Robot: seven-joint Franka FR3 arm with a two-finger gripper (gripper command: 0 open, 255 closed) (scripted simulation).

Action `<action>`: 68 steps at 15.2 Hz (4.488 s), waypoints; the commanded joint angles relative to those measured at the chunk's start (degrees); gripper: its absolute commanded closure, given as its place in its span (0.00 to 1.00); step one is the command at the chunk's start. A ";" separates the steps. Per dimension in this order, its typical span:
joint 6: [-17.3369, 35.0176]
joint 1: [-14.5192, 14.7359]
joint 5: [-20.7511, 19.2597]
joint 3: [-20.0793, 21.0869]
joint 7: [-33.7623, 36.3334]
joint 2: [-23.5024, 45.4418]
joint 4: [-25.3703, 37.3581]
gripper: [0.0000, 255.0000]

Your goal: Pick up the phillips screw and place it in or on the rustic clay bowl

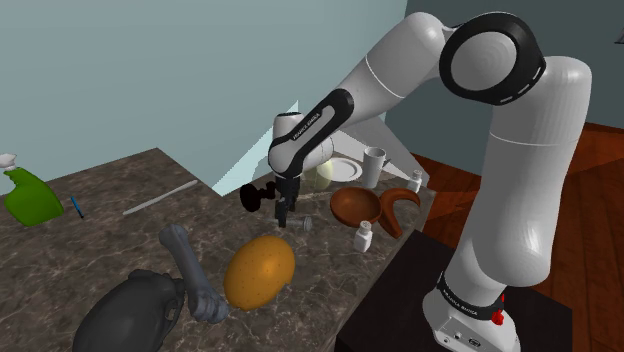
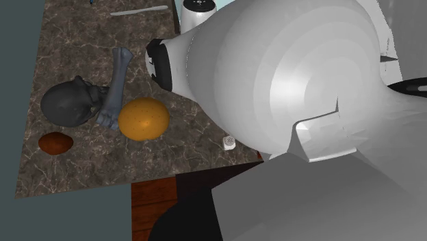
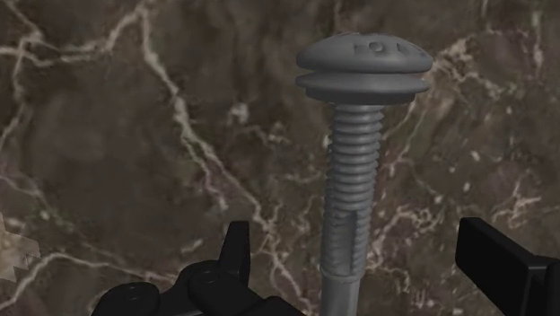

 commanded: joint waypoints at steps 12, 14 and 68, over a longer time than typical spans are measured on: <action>0.01 0.00 0.00 0.00 0.00 0.00 0.00 1.00; -1.38 0.03 -0.35 -0.10 0.38 -1.18 0.23 1.00; -15.70 -10.66 -11.71 -12.85 -13.01 -35.38 -21.08 1.00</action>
